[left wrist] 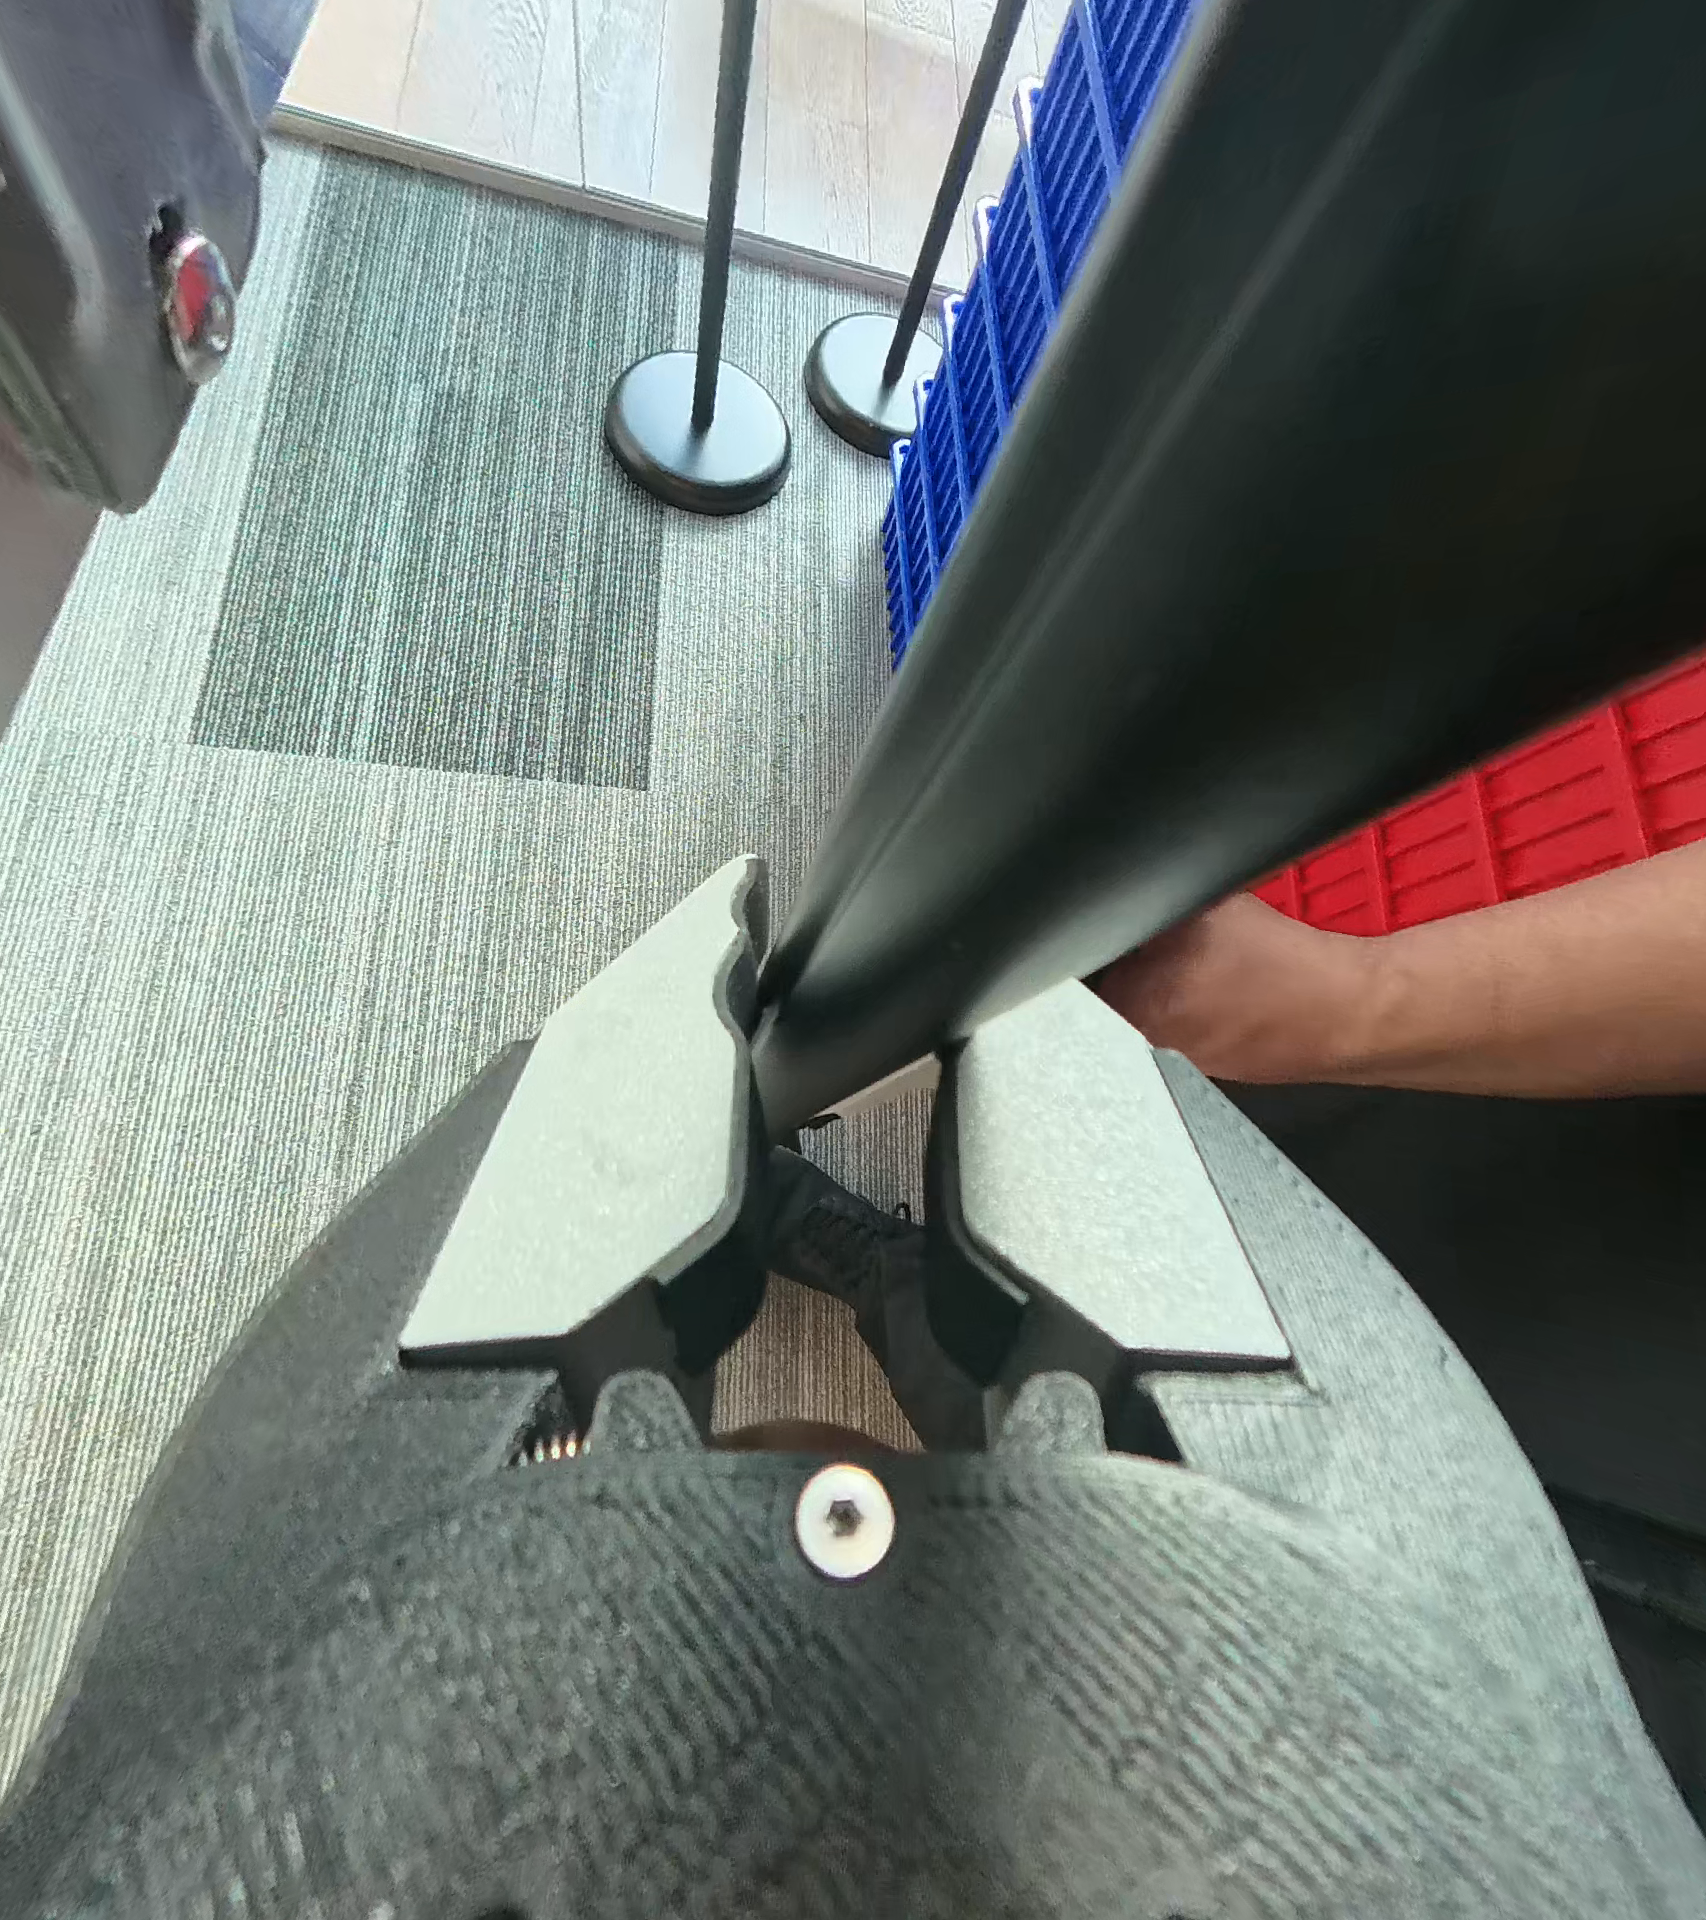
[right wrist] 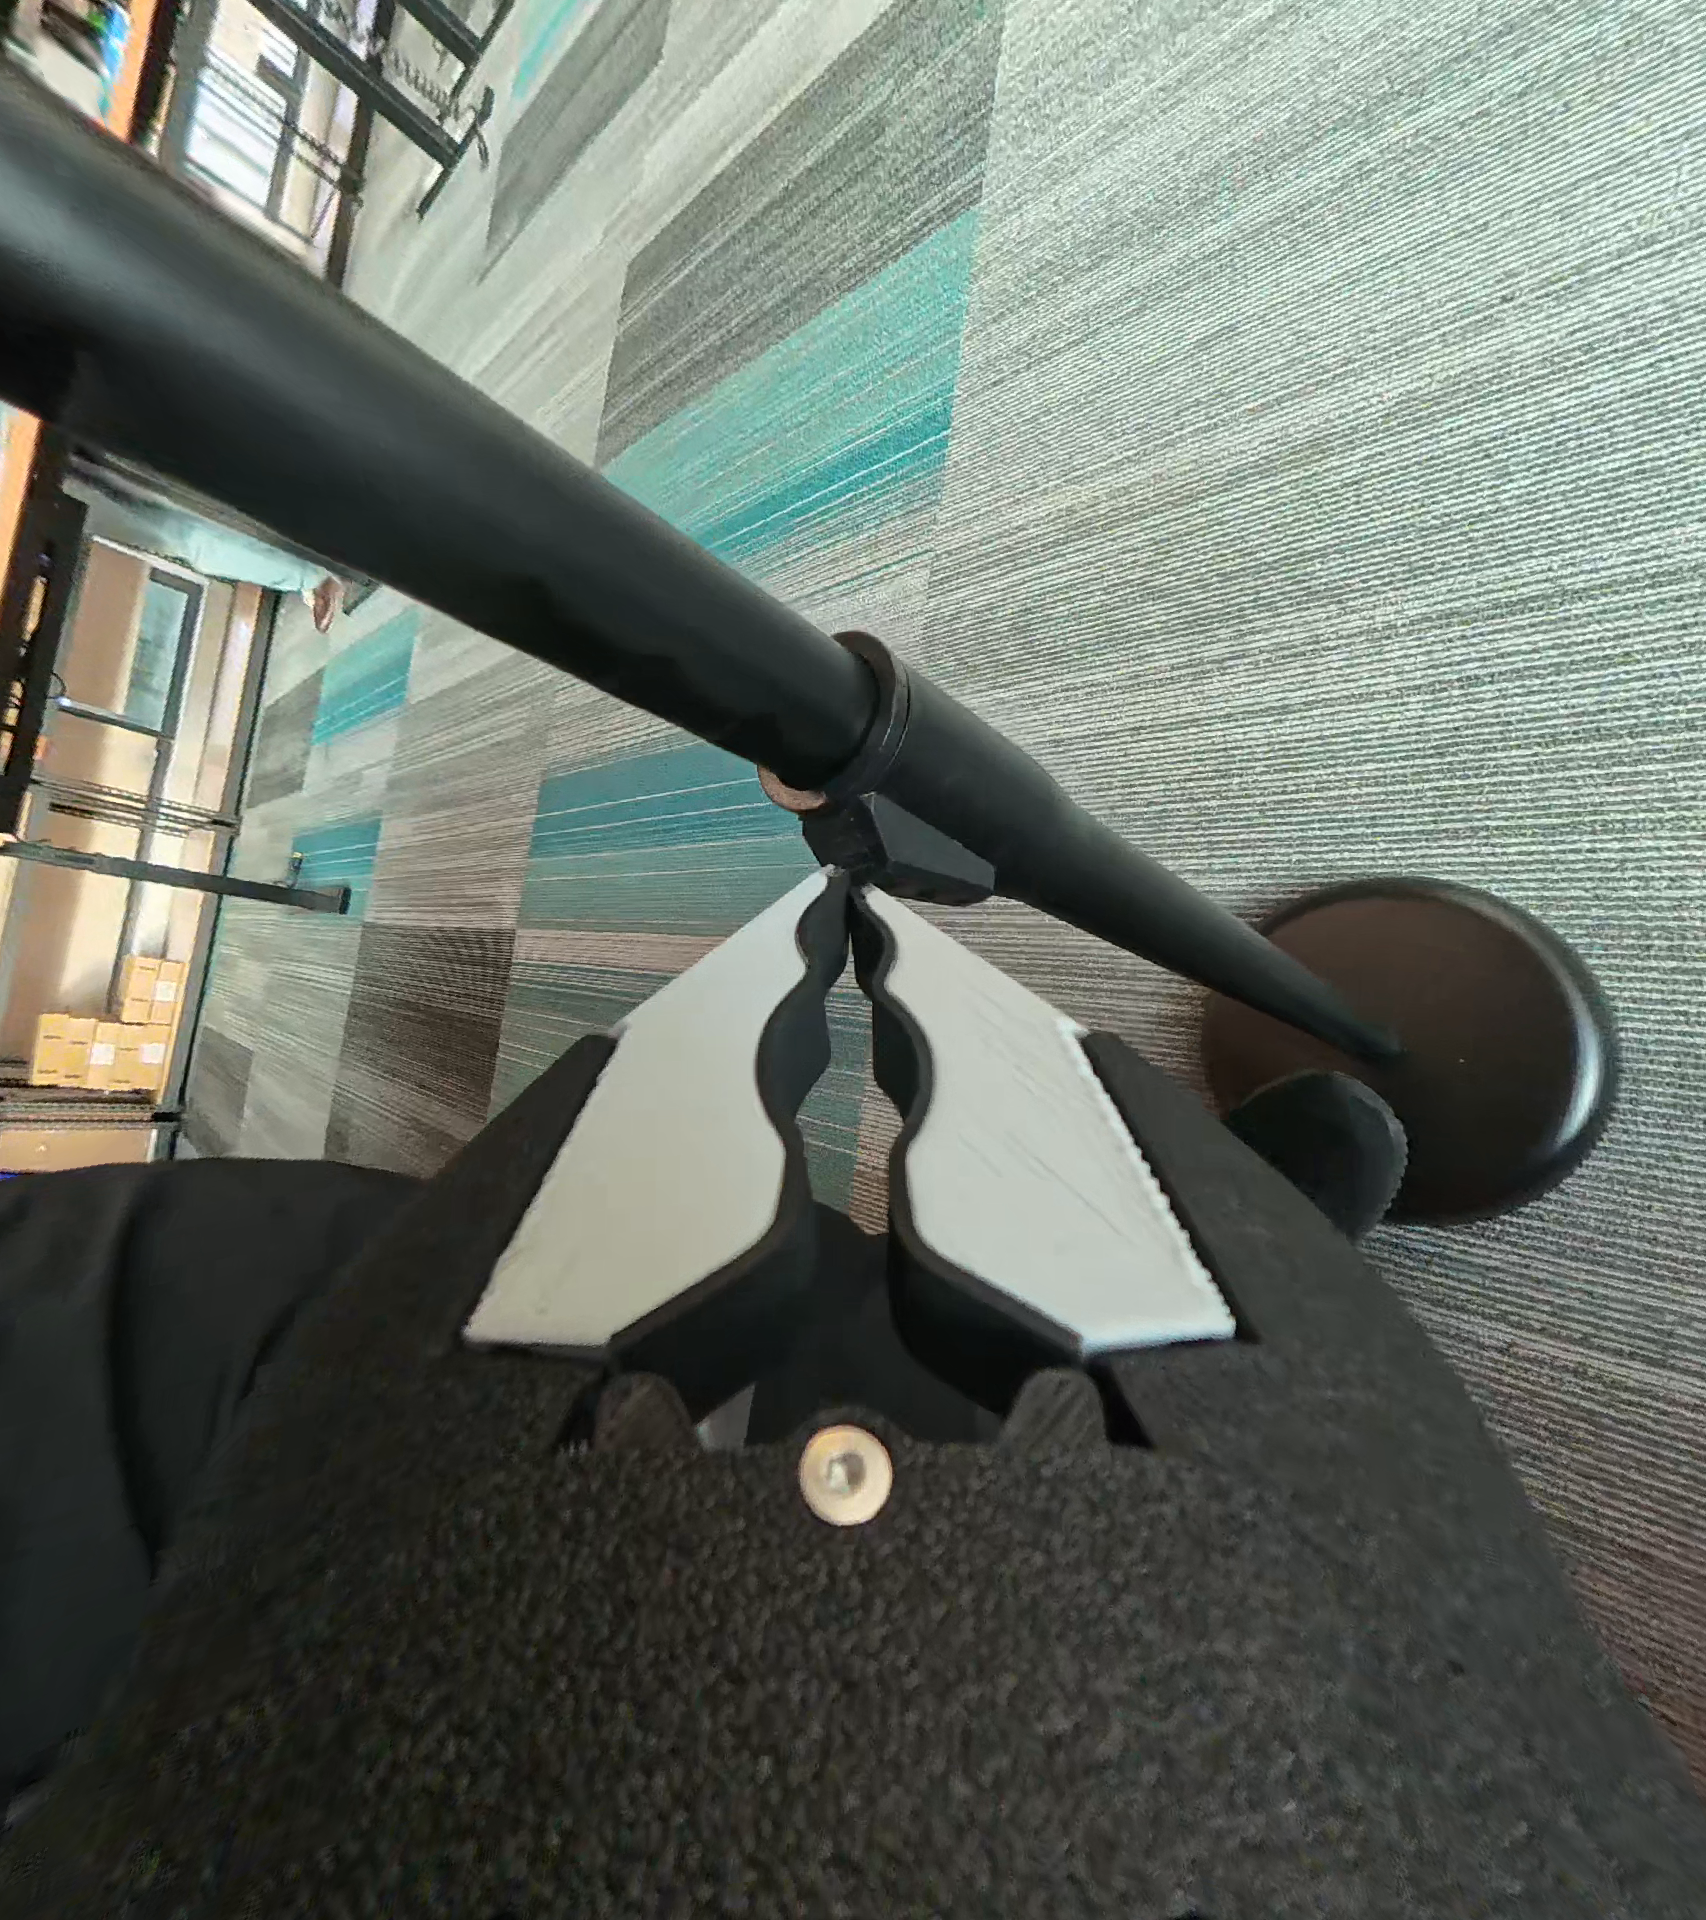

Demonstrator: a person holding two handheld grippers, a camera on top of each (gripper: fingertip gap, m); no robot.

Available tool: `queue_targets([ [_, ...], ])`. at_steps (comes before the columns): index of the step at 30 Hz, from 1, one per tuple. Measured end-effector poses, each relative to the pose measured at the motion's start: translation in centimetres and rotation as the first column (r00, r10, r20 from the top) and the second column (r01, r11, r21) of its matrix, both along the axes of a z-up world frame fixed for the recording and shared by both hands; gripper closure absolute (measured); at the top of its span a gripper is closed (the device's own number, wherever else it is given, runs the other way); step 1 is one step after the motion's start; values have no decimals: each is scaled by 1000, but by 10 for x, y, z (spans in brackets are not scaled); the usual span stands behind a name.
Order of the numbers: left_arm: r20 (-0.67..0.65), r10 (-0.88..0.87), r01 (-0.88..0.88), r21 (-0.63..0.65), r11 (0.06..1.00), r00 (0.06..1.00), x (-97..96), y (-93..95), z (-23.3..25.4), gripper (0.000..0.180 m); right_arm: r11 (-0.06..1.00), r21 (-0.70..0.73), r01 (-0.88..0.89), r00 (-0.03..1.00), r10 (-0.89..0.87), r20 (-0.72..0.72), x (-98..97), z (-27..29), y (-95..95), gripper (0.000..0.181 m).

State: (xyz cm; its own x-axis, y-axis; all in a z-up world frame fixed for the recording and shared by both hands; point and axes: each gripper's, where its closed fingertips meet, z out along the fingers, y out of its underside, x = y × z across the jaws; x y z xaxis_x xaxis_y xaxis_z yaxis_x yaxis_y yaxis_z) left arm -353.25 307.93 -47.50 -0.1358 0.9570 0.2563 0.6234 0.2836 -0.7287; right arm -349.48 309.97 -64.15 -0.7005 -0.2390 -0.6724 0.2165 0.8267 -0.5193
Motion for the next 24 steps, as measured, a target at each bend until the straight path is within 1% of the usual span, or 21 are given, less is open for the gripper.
queue_targets([
  [3,6,-9,9,0,1000,1000,-1,-2,-1,148,999,38,-6,1000,6,9,0,0,-2,181],
  [6,6,-37,38,-12,999,999,-2,2,0,148,997,79,7,998,-12,54,-1,0,1,181],
  [8,33,-91,92,-47,995,995,-3,10,-1,149,994,102,42,995,-50,83,-3,0,7,181],
  [10,27,-82,83,-43,996,996,-5,12,-1,149,986,132,99,987,-115,117,-4,1,11,181],
  [12,20,-77,78,-38,996,997,-4,11,-1,149,985,125,116,983,-132,126,-2,5,8,181],
  [15,25,-79,80,-39,996,997,-5,13,-1,149,993,96,68,995,-75,67,1,9,2,181],
  [20,26,-75,76,-40,996,997,-5,16,-1,149,991,118,60,998,-60,-9,1,9,5,181],
  [24,22,-56,56,-36,998,998,-4,15,-1,148,988,135,71,997,-72,5,0,7,6,181],
])
